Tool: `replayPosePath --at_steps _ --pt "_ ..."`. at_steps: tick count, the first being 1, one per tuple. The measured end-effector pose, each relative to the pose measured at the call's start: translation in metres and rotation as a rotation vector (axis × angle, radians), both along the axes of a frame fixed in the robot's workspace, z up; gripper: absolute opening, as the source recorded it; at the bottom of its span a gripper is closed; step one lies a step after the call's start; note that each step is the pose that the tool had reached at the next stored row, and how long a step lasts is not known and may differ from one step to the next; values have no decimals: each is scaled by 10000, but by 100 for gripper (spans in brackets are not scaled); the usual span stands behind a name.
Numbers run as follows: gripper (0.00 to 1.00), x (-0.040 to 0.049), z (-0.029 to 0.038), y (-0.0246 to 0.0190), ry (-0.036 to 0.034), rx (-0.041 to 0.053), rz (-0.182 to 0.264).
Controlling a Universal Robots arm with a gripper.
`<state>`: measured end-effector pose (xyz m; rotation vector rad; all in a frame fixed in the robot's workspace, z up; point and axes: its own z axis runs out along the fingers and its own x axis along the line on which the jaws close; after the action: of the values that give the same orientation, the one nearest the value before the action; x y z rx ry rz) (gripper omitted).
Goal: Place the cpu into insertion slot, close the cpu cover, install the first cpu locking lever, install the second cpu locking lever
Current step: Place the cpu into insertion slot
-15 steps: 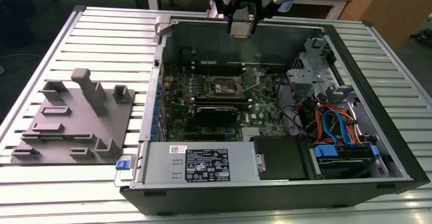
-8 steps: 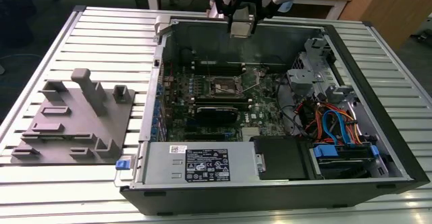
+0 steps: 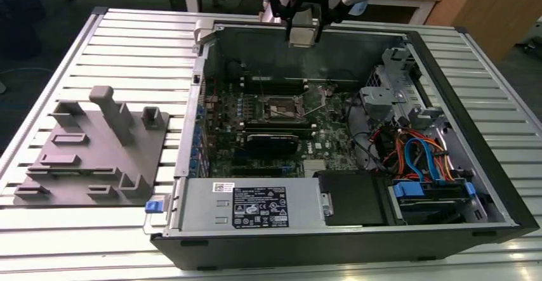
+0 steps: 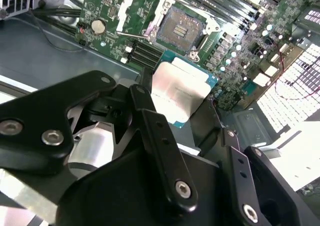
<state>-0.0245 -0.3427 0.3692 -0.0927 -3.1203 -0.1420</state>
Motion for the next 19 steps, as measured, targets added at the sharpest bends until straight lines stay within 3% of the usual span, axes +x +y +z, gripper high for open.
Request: replayPosePath --at_steps 14,19 --pt "54 0 0 0 0 0 -3" --pt "54 0 -3 0 1 -2 -251"
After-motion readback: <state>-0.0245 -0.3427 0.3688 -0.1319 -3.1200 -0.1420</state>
